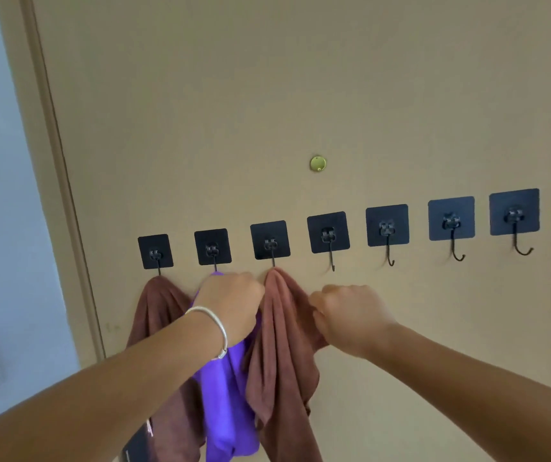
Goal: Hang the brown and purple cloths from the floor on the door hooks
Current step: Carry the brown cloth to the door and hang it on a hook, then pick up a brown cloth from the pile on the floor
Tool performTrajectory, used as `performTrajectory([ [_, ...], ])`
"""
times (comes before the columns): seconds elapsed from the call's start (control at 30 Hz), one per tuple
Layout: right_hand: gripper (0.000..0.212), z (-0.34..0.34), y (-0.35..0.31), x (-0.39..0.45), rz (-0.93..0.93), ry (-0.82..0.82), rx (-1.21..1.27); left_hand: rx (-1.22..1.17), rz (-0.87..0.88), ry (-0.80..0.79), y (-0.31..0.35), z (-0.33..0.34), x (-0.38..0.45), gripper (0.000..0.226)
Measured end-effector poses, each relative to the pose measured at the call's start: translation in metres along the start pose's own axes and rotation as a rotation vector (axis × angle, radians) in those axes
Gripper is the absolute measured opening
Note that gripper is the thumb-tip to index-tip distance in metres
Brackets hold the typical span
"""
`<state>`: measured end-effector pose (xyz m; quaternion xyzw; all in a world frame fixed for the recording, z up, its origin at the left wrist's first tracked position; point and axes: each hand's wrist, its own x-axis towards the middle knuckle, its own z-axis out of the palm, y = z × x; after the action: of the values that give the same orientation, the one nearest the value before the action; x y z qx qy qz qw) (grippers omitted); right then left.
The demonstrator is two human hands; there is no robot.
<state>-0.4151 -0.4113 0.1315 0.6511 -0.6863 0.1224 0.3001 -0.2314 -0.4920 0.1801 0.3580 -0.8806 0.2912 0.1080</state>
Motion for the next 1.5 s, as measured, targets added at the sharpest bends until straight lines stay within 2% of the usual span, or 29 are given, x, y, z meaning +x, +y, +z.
performTrajectory([
  [0.1, 0.024, -0.023, 0.026, -0.01, 0.046, 0.111, -0.012, -0.092, 0.031, 0.249, 0.012, -0.029, 0.005, 0.026],
  [0.2, 0.024, -0.043, 0.052, -0.025, 0.12, 0.181, -0.017, -0.157, 0.137, 0.365, 0.038, -0.044, 0.013, 0.028],
  [0.37, 0.022, -0.069, 0.106, -0.071, 0.219, 0.243, -0.147, -0.215, 0.255, 0.453, 0.093, -0.061, 0.032, 0.045],
  [0.47, 0.025, -0.088, 0.14, -0.107, 0.315, 0.235, -0.254, -0.274, 0.298, 0.514, 0.128, -0.074, 0.047, 0.047],
  [0.67, 0.049, -0.129, 0.188, -0.188, 0.54, 0.104, -0.44, -0.352, 0.423, 0.574, 0.216, -0.104, 0.068, 0.057],
  [0.83, 0.052, -0.164, 0.207, -0.246, 0.659, 0.052, -0.56, -0.467, 0.56, 0.614, 0.289, -0.13, 0.079, 0.065],
  [1.13, 0.055, -0.224, 0.195, -0.342, 0.906, -0.049, -0.807, -0.698, 0.879, 0.697, 0.386, -0.163, 0.075, 0.07],
  [1.4, 0.05, -0.279, 0.13, -0.39, 1.036, -0.061, -1.041, -0.91, 1.193, 0.814, 0.441, -0.204, 0.044, 0.071],
  [1.5, 0.051, -0.293, 0.092, -0.405, 1.15, -0.098, -1.132, -0.991, 1.312, 0.86, 0.455, -0.222, 0.021, 0.071],
])
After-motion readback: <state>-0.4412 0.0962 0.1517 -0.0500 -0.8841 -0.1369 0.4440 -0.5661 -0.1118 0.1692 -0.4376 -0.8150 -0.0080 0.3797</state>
